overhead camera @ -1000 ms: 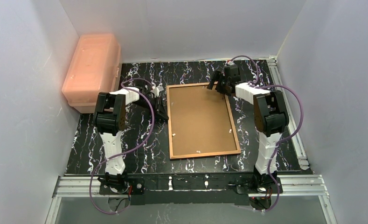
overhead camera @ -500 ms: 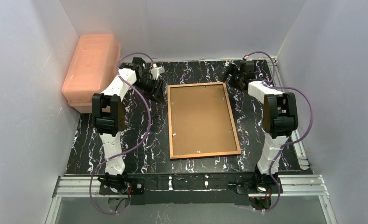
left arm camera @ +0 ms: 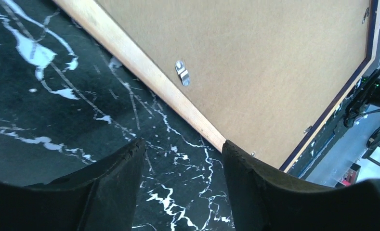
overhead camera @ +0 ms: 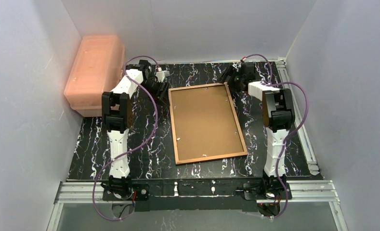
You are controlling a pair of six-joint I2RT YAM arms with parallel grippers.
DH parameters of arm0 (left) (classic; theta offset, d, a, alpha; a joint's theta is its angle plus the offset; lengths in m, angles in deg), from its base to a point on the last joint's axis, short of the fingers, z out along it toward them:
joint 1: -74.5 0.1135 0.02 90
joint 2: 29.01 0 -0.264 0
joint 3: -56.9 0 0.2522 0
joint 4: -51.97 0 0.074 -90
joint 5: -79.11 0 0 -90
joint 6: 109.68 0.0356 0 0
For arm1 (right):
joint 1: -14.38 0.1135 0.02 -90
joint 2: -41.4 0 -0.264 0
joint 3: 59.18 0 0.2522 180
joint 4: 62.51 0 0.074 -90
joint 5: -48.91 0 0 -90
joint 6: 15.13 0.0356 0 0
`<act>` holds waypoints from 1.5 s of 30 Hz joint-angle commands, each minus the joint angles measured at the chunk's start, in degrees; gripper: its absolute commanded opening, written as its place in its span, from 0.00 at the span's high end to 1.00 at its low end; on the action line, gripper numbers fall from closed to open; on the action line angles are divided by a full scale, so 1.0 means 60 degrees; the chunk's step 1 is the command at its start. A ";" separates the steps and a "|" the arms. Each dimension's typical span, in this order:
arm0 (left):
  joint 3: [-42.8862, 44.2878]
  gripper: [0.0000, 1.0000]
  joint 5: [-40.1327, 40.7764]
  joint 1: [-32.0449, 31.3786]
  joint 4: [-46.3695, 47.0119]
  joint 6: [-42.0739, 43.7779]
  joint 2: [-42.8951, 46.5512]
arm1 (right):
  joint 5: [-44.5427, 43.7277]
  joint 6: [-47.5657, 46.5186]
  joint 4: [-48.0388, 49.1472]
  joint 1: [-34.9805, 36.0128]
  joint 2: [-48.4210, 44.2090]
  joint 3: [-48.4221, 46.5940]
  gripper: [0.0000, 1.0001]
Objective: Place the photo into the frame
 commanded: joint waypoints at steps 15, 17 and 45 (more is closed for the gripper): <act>0.2989 0.37 0.1646 0.0749 0.0765 -0.0303 -0.1731 | 0.0500 -0.0990 0.0504 0.1107 -0.0892 -0.0103 0.09; 0.2963 0.38 0.1527 0.0736 0.0894 -0.0440 -0.1875 | 0.0547 -0.0957 0.0534 0.1096 -0.1009 -0.0037 0.10; -0.2942 0.65 0.0596 0.0738 0.0329 0.0083 0.1409 | 0.4145 0.0541 0.1816 0.3526 -0.4035 0.4329 0.15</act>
